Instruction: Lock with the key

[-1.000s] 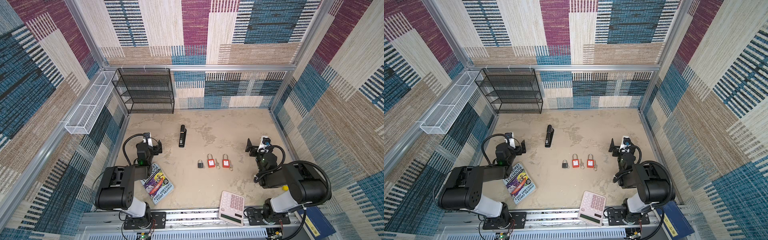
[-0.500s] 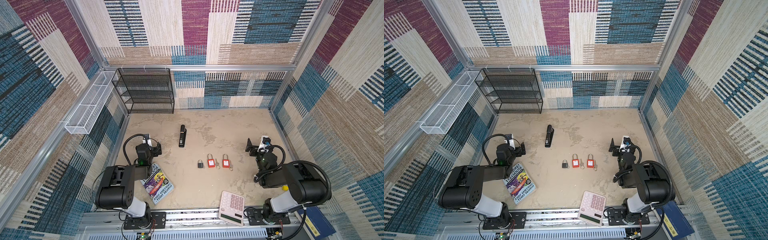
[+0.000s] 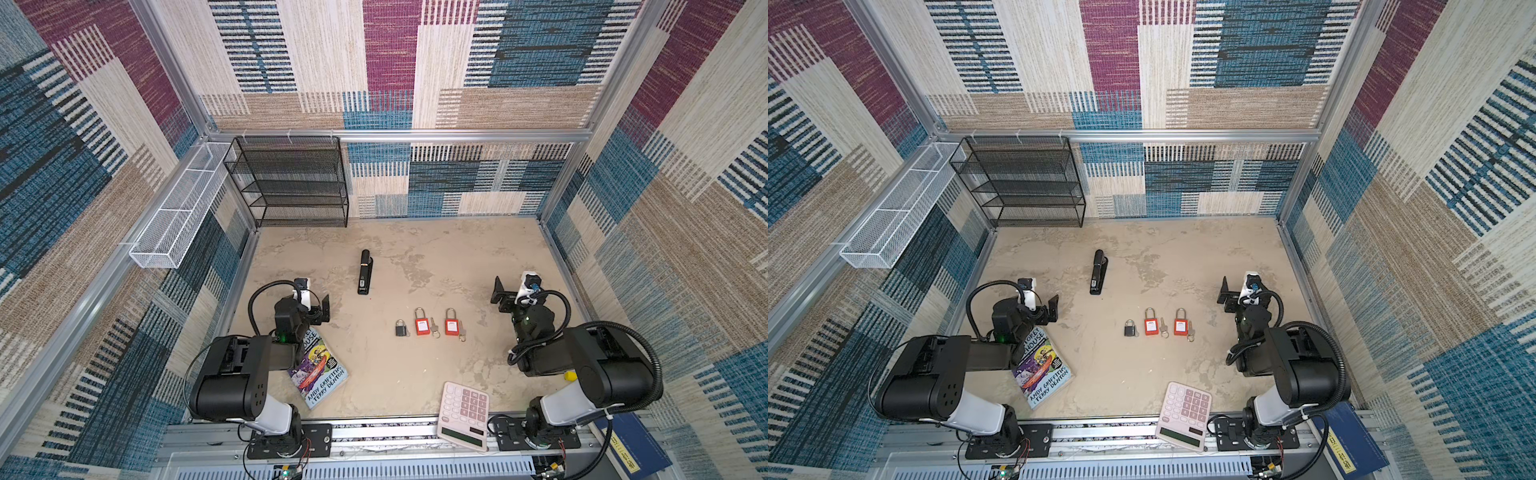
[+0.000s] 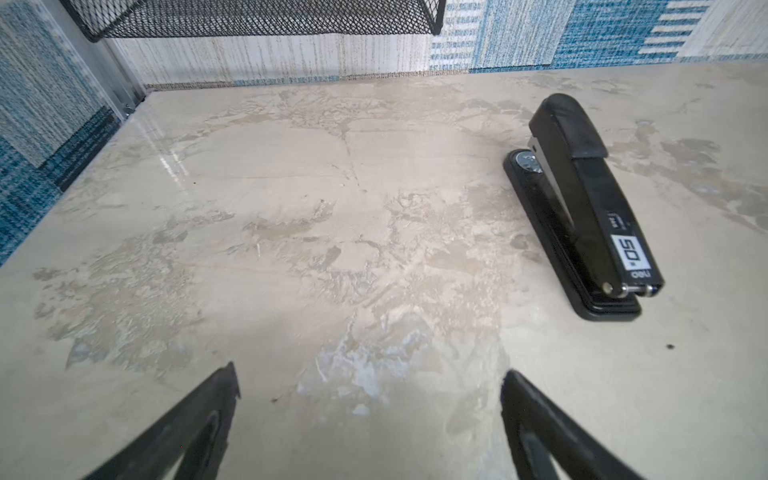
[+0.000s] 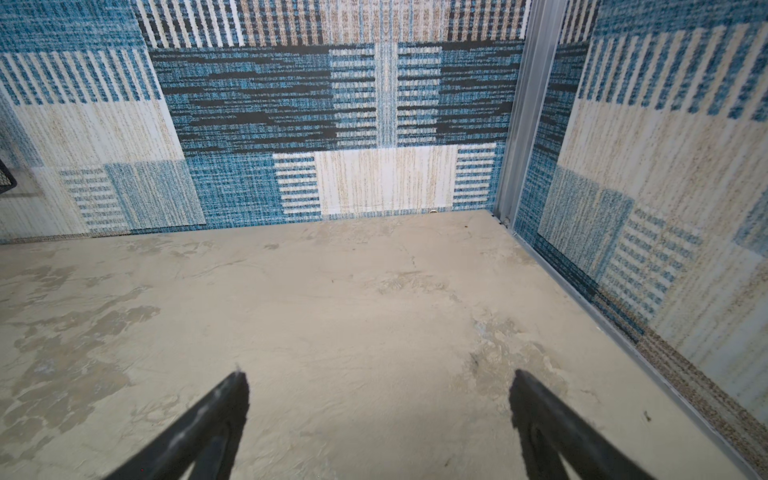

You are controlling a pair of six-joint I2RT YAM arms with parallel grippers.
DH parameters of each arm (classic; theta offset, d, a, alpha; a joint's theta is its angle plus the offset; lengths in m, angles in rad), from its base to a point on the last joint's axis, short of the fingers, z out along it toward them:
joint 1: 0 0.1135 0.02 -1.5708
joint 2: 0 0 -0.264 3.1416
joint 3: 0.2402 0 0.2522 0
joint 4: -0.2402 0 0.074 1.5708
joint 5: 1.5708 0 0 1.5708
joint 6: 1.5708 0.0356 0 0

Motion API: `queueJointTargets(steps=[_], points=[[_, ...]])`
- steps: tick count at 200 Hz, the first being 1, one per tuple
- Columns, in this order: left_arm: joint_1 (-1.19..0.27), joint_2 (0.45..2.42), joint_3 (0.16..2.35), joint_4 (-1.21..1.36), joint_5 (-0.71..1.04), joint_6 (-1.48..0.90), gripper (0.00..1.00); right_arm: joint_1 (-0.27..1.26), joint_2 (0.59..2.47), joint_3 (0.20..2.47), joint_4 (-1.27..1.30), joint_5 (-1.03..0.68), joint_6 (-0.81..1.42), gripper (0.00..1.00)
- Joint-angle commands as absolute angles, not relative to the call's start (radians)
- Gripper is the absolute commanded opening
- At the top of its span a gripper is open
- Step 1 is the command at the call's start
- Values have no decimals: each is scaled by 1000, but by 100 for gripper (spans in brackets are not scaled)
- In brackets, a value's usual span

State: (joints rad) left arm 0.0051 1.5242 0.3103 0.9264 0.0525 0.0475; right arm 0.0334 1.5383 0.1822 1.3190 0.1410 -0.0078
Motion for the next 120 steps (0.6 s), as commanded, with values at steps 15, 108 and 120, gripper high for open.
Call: queueJointTargets(steps=[15, 108, 120], points=[[6, 1523, 421, 796, -182, -42, 100, 35, 1539, 186, 1334, 143, -13, 99], [16, 1542, 431, 807, 77, 51, 100, 35, 1539, 186, 1334, 142, -14, 99], [31, 1546, 436, 806, 99, 39, 100, 35, 1539, 186, 1333, 141, -14, 99]])
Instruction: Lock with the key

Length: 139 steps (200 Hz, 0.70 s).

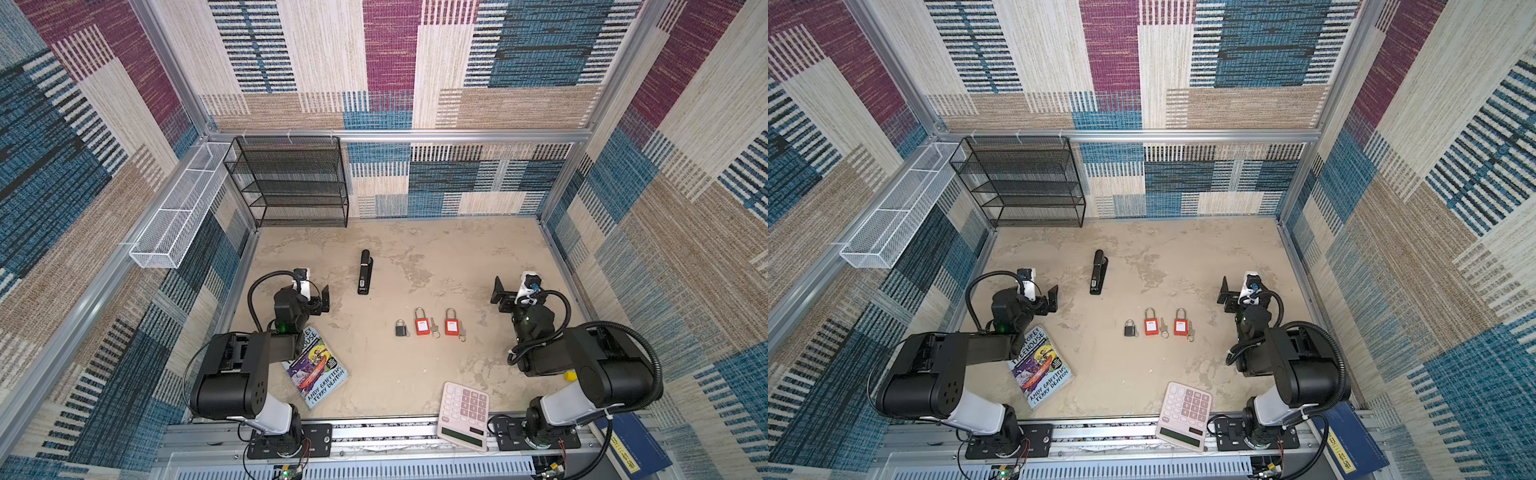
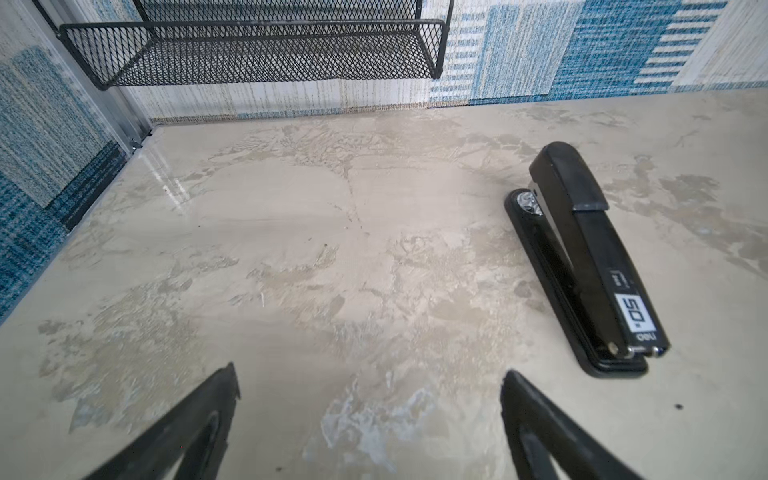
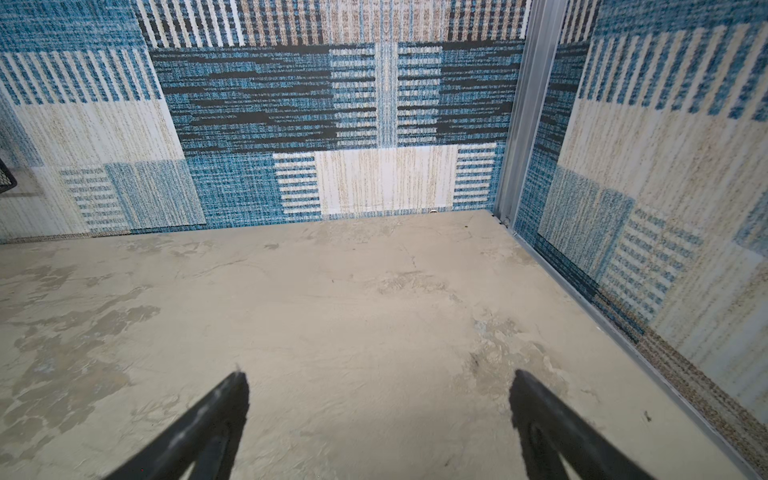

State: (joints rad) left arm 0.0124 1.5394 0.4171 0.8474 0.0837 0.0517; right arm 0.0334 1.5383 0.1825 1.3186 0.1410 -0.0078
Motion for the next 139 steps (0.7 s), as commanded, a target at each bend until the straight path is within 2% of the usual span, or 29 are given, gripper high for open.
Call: queueJointTargets(steps=[1, 49, 78, 95, 112, 139], points=[[32, 1546, 436, 805, 100, 38, 100, 35, 1539, 186, 1333, 141, -14, 99], [31, 1536, 421, 823, 106, 42, 100, 35, 1539, 187, 1333, 142, -14, 99], [32, 1521, 326, 979, 260, 103, 100, 35, 1539, 186, 1335, 141, -14, 99], [32, 1524, 317, 1003, 146, 62, 100, 35, 1538, 186, 1334, 141, -14, 99], [33, 1525, 354, 927, -197, -79, 99, 34, 1539, 186, 1333, 141, -14, 99], [27, 1537, 386, 899, -15, 5, 100, 34, 1538, 186, 1335, 140, -14, 99]])
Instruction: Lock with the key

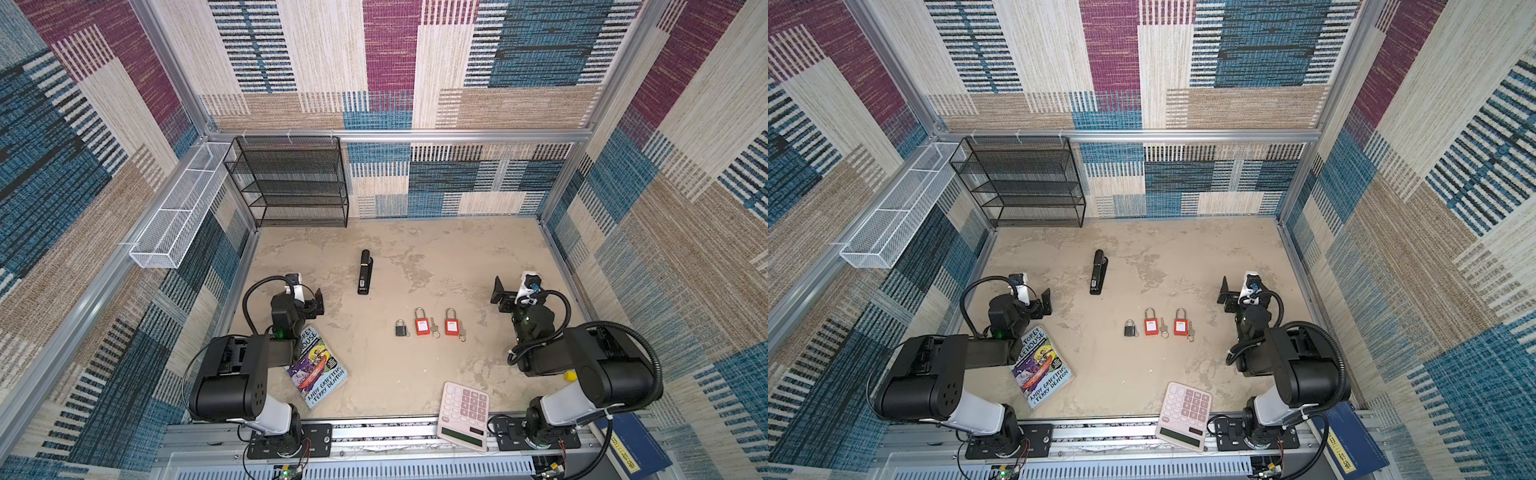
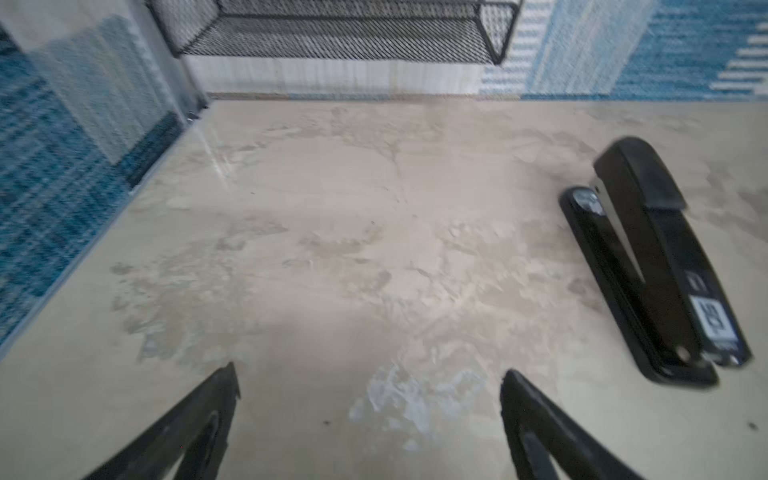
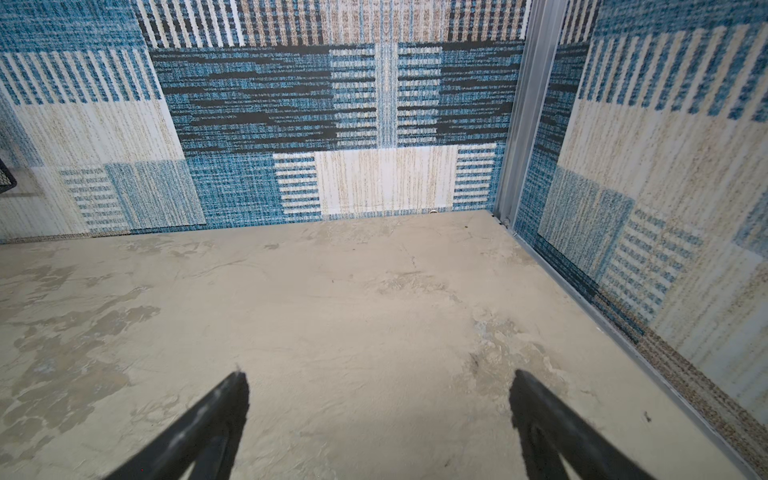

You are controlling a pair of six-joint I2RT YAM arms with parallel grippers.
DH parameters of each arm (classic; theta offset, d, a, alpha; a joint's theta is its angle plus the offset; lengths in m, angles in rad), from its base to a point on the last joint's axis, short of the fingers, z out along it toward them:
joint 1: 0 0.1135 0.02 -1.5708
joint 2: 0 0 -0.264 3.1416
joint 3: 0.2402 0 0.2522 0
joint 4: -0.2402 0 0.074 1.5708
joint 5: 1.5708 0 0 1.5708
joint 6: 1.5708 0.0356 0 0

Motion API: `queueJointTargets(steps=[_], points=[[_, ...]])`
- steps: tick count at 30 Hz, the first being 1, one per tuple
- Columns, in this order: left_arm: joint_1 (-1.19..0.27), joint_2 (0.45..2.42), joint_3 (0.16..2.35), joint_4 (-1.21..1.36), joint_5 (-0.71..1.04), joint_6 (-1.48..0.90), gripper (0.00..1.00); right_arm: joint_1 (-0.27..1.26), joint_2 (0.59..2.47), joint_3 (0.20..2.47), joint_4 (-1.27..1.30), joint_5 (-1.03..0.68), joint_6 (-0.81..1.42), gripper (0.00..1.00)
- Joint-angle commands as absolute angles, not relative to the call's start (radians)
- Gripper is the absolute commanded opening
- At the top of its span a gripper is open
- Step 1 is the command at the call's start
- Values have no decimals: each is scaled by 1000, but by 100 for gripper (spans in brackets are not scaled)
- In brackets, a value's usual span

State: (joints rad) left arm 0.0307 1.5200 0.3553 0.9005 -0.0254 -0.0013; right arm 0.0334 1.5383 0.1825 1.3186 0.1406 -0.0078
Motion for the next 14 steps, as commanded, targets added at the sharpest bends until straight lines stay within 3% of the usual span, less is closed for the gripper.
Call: queueJointTargets(steps=[1, 3, 14], points=[[27, 1537, 390, 890, -8, 7, 100, 35, 1538, 186, 1335, 141, -15, 99], [28, 1540, 459, 755, 30, 19, 100, 34, 1539, 186, 1334, 141, -13, 99], [46, 1543, 444, 789, 81, 15, 100, 34, 1539, 186, 1333, 141, -14, 99]])
